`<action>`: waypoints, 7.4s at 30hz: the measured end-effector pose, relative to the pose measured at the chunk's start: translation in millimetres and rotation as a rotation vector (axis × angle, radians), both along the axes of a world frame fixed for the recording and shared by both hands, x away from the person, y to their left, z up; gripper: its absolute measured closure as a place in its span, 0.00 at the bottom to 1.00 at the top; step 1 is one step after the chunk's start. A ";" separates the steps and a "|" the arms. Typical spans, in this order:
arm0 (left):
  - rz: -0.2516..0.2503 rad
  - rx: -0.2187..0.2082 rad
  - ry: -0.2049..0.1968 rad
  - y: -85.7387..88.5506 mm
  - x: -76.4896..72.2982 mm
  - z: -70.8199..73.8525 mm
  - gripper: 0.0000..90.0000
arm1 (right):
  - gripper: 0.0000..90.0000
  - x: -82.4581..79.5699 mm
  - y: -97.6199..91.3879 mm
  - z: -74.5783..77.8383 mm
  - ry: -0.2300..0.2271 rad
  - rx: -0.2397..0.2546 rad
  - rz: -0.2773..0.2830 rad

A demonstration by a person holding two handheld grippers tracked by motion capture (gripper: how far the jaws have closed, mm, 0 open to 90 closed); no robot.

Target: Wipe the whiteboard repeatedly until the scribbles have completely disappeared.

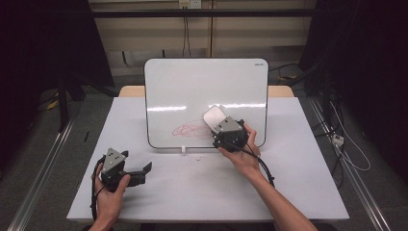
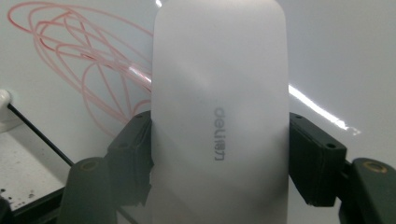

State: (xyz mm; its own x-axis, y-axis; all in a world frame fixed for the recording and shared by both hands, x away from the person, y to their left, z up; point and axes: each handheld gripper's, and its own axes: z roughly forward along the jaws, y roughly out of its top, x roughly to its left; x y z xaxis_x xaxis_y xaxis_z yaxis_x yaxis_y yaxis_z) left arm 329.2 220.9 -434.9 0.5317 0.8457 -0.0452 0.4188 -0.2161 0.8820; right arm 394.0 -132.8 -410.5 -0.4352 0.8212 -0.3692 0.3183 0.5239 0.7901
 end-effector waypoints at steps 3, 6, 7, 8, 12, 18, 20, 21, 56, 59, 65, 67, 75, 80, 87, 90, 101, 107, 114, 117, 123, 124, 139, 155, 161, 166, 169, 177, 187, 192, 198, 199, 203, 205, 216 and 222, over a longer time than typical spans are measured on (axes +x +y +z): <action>0.002 0.002 0.001 0.0 0.2 -0.1 0.05 | 0.35 -0.5 3.1 -1.5 -0.012 -0.017 -0.013; 0.001 0.002 0.002 -0.2 0.3 -0.2 0.05 | 0.35 -1.3 5.5 -2.7 -0.023 -0.033 -0.025; 0.001 0.003 0.000 -0.2 -0.1 0.3 0.05 | 0.35 -1.3 5.5 -2.7 -0.023 -0.033 -0.025; 0.005 0.014 -0.016 -0.4 -1.3 1.9 0.05 | 0.35 -1.8 6.7 -3.4 -0.030 -0.041 -0.028; 0.005 0.010 -0.020 1.4 -1.5 2.9 0.05 | 0.35 -2.3 8.4 -3.9 -0.037 -0.051 -0.036; 0.012 0.003 -0.014 2.9 -1.2 2.3 0.05 | 0.35 -2.7 9.7 -4.1 -0.040 -0.056 -0.044; 0.009 0.003 -0.014 1.9 -1.4 2.7 0.05 | 0.35 -3.2 10.1 -4.3 -0.039 -0.055 -0.047; 0.007 0.003 -0.014 1.3 -1.4 2.5 0.05 | 0.35 -3.3 10.0 -4.4 -0.040 -0.056 -0.047; -0.008 0.005 0.009 -1.6 1.1 -0.4 0.05 | 0.35 -7.7 29.4 -11.5 -0.030 -0.100 0.021; -0.009 0.006 0.010 -0.8 0.6 -0.4 0.05 | 0.35 -4.3 22.8 -7.2 -0.034 -0.083 0.002; -0.008 0.006 0.007 -0.5 0.3 -0.3 0.05 | 0.35 5.8 -4.3 7.2 -0.042 -0.041 -0.059; -0.006 0.010 0.006 -0.3 0.1 0.0 0.05 | 0.35 7.3 -10.7 10.2 -0.043 -0.040 -0.074; -0.002 0.010 0.009 0.0 0.5 -0.8 0.05 | 0.35 18.0 -42.1 26.9 -0.059 0.011 -0.159; 0.002 0.009 0.010 -0.8 0.7 -0.6 0.05 | 0.35 18.9 -41.2 28.4 -0.060 0.026 -0.180; 0.002 0.012 0.007 -0.5 0.0 -0.4 0.05 | 0.35 14.1 -16.3 18.3 -0.061 0.016 -0.136; 0.003 0.011 0.007 0.0 -0.4 -0.3 0.05 | 0.35 12.0 -3.8 13.9 -0.064 0.003 -0.111; -0.001 0.017 0.007 -0.2 -0.7 0.0 0.05 | 0.35 3.2 27.7 -0.5 -0.052 -0.040 -0.022; -0.005 0.016 0.006 0.1 -0.7 0.0 0.05 | 0.35 -0.4 33.7 -4.6 -0.052 -0.056 0.001; -0.009 0.016 0.009 1.5 -0.2 -0.2 0.05 | 0.35 0.9 31.0 -2.7 -0.043 -0.060 0.010; -0.007 0.015 0.009 1.8 -0.6 -0.1 0.05 | 0.35 4.3 25.7 1.2 -0.048 -0.045 -0.011; -0.012 0.015 0.009 0.6 -0.7 -0.1 0.05 | 0.35 17.4 6.9 18.0 -0.056 -0.006 -0.072; -0.012 0.017 0.009 0.6 -0.7 -0.1 0.05 | 0.35 19.6 4.7 20.7 -0.059 -0.002 -0.080; -0.010 0.018 0.010 -0.4 0.9 -0.6 0.05 | 0.35 19.6 8.9 20.1 -0.077 0.016 -0.097; -0.015 0.018 0.012 -0.6 1.9 -1.0 0.05 | 0.35 8.9 49.2 3.4 -0.084 -0.051 -0.024; -0.019 0.014 0.011 -1.4 1.8 -1.1 0.05 | 0.35 6.2 56.4 -0.1 -0.083 -0.057 -0.015; -0.021 0.022 0.009 -2.5 1.4 -0.7 0.05 | 0.35 1.2 66.7 -6.9 -0.083 -0.093 0.022; -0.022 0.024 0.015 -1.6 2.1 -1.2 0.05 | 0.35 -1.9 72.3 -10.6 -0.077 -0.109 0.036; -0.015 0.022 0.009 -0.4 1.9 -1.0 0.05 | 0.35 -3.0 73.2 -12.4 -0.065 -0.115 0.066; -0.005 0.016 0.011 1.8 1.5 -1.2 0.05 | 0.35 11.4 56.3 4.4 -0.084 -0.080 0.022; -0.010 0.019 0.011 1.3 1.6 -1.2 0.05 | 0.35 22.2 47.8 17.5 -0.088 -0.058 -0.009; -0.006 0.016 0.012 1.6 1.7 -1.3 0.05 | 0.35 28.9 46.0 25.5 -0.096 -0.035 -0.047; -0.009 0.018 0.011 1.5 1.9 -1.3 0.05 | 0.35 28.9 46.0 25.5 -0.096 -0.035 -0.047; -0.013 0.019 0.008 -0.5 2.2 -1.2 0.05 | 0.35 26.0 50.6 22.0 -0.101 -0.030 -0.050; -0.018 0.021 0.007 -1.6 2.5 -1.2 0.05 | 0.35 23.3 56.7 18.1 -0.099 -0.045 -0.030; -0.015 0.024 0.011 -1.5 1.7 -1.0 0.05 | 0.35 8.4 97.9 -3.9 -0.102 -0.088 0.040; -0.013 0.023 0.007 -0.5 1.2 -0.9 0.05 | 0.35 0.2 111.5 -13.8 -0.106 -0.116 0.070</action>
